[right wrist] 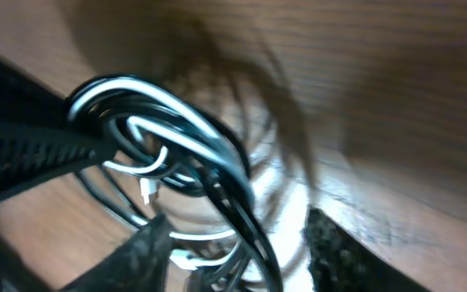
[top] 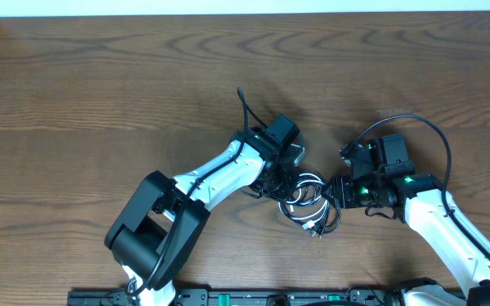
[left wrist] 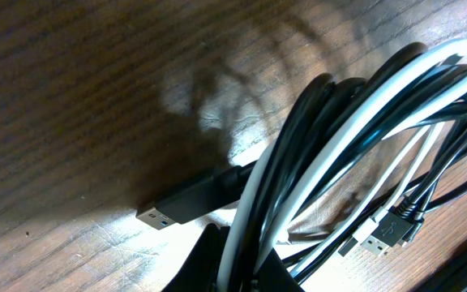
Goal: Untangle cables
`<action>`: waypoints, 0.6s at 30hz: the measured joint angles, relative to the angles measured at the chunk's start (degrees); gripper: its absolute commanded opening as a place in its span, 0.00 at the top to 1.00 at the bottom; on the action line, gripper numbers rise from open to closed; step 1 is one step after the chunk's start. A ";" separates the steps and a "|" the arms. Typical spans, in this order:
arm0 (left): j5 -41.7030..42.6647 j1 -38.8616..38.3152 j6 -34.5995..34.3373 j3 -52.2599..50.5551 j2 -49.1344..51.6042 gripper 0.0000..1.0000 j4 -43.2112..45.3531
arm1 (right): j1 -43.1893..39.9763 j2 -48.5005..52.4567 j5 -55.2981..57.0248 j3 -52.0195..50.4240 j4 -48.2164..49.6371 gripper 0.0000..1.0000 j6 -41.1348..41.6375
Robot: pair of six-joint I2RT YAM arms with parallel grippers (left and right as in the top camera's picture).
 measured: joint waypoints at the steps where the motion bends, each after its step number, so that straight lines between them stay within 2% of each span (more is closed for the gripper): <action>1: 0.00 0.00 0.00 0.00 0.00 0.93 0.00 | 0.00 0.00 -0.42 0.00 0.04 0.57 -0.46; 8: 0.00 0.00 0.00 0.00 0.00 0.93 0.00 | 0.00 0.00 -0.81 0.00 0.07 0.63 -1.44; 16: 0.00 0.00 0.00 0.00 0.00 0.92 0.00 | 0.00 0.00 1.40 -3.26 3.04 0.64 -1.77; 18: 0.00 0.00 0.00 0.00 0.00 0.93 0.00 | 0.00 0.00 1.27 -4.07 3.56 0.71 -1.81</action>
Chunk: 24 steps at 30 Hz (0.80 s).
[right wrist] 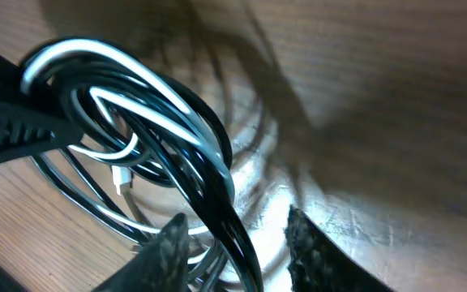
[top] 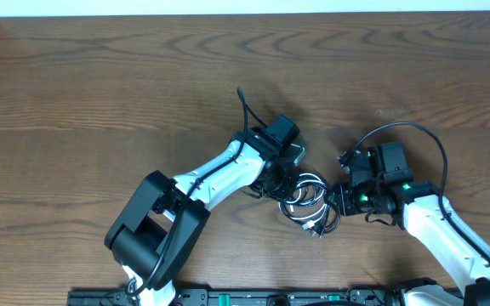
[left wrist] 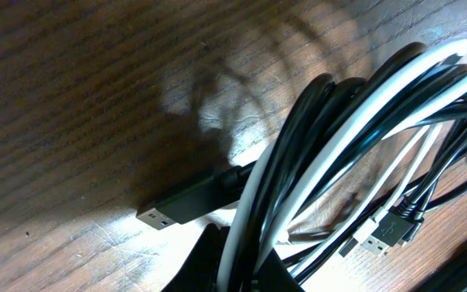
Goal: Untangle cables
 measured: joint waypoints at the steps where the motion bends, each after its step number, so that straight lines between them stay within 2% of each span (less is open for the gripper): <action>1: 0.00 0.00 0.00 0.00 0.00 0.92 0.00 | 0.00 0.00 -0.09 -0.33 0.20 0.75 0.00; 4: 0.00 0.00 0.00 0.00 0.00 0.93 0.00 | 0.00 0.00 -0.35 -0.70 0.92 0.80 -0.13; 10: -0.04 0.00 0.00 0.00 0.00 0.93 0.00 | 0.00 0.00 -0.85 -0.72 3.17 0.98 -0.20; 24: -0.24 0.00 0.00 0.00 0.00 0.93 0.07 | 0.00 0.00 -0.42 -0.72 2.23 0.99 -0.31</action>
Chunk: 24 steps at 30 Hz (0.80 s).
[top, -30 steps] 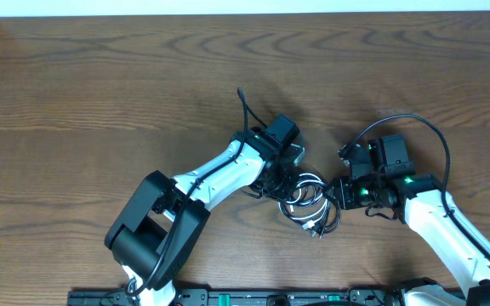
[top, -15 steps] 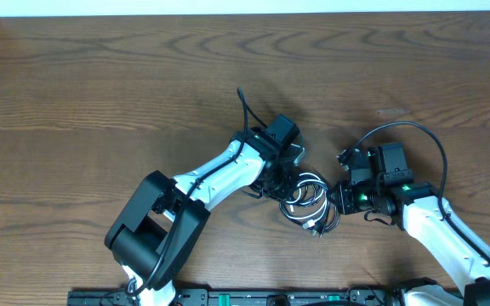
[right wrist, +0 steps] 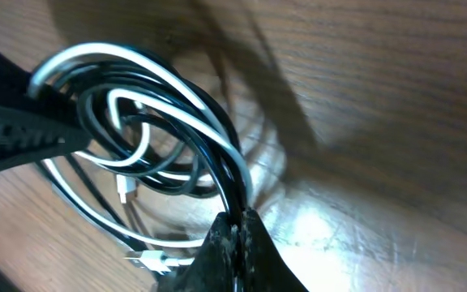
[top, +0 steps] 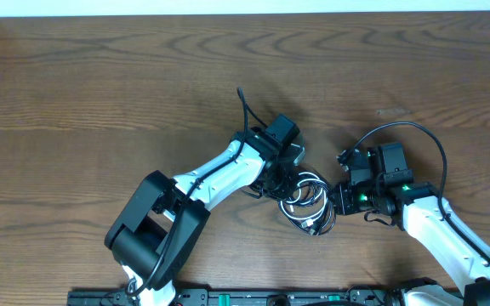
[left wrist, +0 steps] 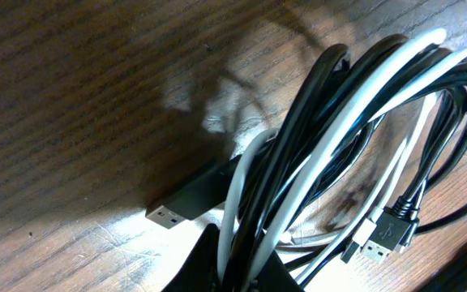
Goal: Untangle cables
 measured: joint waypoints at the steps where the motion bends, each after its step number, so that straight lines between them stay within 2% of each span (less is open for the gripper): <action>1: 0.00 0.00 0.00 0.00 0.00 0.93 0.02 | 0.00 0.00 1.05 0.00 -0.63 0.99 0.37; 3: 0.00 0.00 0.00 0.00 0.00 0.92 0.04 | 0.00 0.00 5.70 0.00 -2.93 0.99 3.56; 8: 0.04 0.00 -0.02 0.00 0.00 0.93 0.13 | 0.00 0.00 24.98 -0.22 -15.21 0.99 22.08; 10: 0.26 0.00 -0.02 0.00 0.00 0.93 0.17 | 0.00 0.00 29.66 -0.28 -16.76 0.93 27.61; 12: 0.15 -0.04 0.00 0.00 0.00 0.93 0.13 | -0.02 0.00 33.24 -0.28 -16.87 0.73 31.45; 14: 0.00 0.00 0.00 0.00 0.00 0.93 0.13 | -0.07 0.00 35.21 -0.35 -16.37 0.61 33.22; 18: -0.22 0.00 0.00 0.00 0.00 0.93 0.13 | -0.07 0.00 34.95 -0.35 -11.74 0.50 33.79; 21: -0.22 0.00 0.00 0.00 0.00 0.93 0.11 | -0.07 0.00 30.84 -0.42 -6.64 0.41 30.12; 24: -0.24 0.00 0.00 0.00 0.00 0.93 0.11 | -0.11 0.00 22.43 -0.39 -0.79 0.38 22.62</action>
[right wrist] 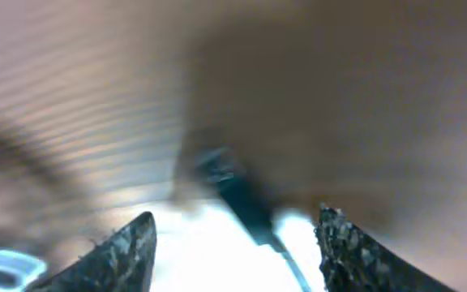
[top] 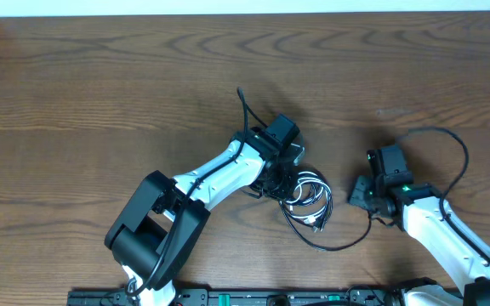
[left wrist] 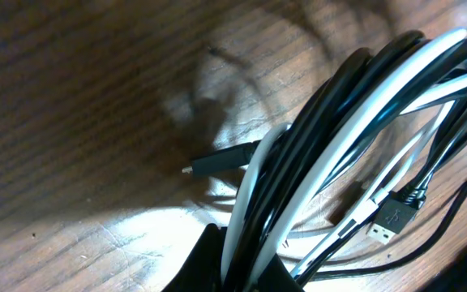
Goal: Untangle cables
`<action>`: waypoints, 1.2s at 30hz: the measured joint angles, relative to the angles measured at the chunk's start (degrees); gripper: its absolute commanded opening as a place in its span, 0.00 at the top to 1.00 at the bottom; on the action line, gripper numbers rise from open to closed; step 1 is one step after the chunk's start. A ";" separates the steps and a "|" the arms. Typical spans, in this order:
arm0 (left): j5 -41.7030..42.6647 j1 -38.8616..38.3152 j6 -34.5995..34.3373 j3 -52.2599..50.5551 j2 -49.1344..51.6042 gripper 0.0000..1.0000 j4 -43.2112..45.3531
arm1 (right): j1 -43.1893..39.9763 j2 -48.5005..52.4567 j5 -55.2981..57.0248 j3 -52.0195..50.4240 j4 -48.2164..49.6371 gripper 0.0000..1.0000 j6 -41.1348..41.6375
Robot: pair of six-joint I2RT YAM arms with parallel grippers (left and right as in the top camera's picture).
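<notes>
A tangled bundle of black and white cables (top: 310, 195) lies mid-table. My left gripper (top: 286, 180) is shut on its left side; in the left wrist view several black and white strands (left wrist: 355, 122) run between the jaws of the left gripper (left wrist: 246, 264). One black cable (top: 334, 247) trails out of the bundle in a low loop toward my right gripper (top: 361, 197). The right gripper (right wrist: 242, 243) stands open over the table, fingers (right wrist: 124, 247) wide apart, with a blurred black cable end (right wrist: 237, 191) lying loose between them.
A white USB plug (left wrist: 387, 219) and a slim black plug end (left wrist: 217, 160) lie beside the bundle. The right arm's own black wire (top: 449, 153) arches above its wrist. Brown wooden table (top: 100, 85) stretches all around.
My right gripper was shut on black strands at the bundle; now it is open and farther right, with one black cable drawn out in a loop. The left gripper keeps its hold.
The left gripper held the bundle throughout. The right gripper stood open around the bundle's black strands, was a little closer at the following moment, then was shut on them. Now it is open to the right of the bundle, a black cable stretched out between.
</notes>
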 measured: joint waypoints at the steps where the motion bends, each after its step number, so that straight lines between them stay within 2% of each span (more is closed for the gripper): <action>1: 0.00 0.00 0.00 0.00 0.00 0.93 -0.02 | 0.00 0.00 -2.05 0.00 1.25 0.38 -1.86; 6: -0.15 0.00 0.00 0.00 0.00 0.93 -0.07 | 0.00 0.00 -15.13 0.00 5.01 0.37 -11.08; 13: -0.37 0.00 0.00 0.00 0.00 0.93 -0.07 | 0.00 0.00 -22.14 0.00 5.20 0.43 -15.17; 16: -0.37 0.00 0.00 0.00 0.00 0.93 -0.04 | 0.00 0.00 -24.50 0.00 5.18 0.48 -16.28; 22: -0.33 0.00 0.00 0.00 0.00 0.93 -0.04 | 0.22 0.00 -26.01 0.00 5.11 0.60 -17.25; 26: 1.55 0.04 0.04 0.00 0.00 0.93 0.50 | 1.57 0.00 -25.27 0.00 5.11 0.64 -17.31; 34: 3.76 0.07 0.04 0.00 0.00 0.93 1.53 | 3.98 0.00 -20.48 -0.09 4.24 0.81 -17.25; 36: 3.98 0.07 0.02 0.00 0.00 0.93 1.60 | 4.04 0.00 -18.43 -0.22 3.19 0.83 -16.70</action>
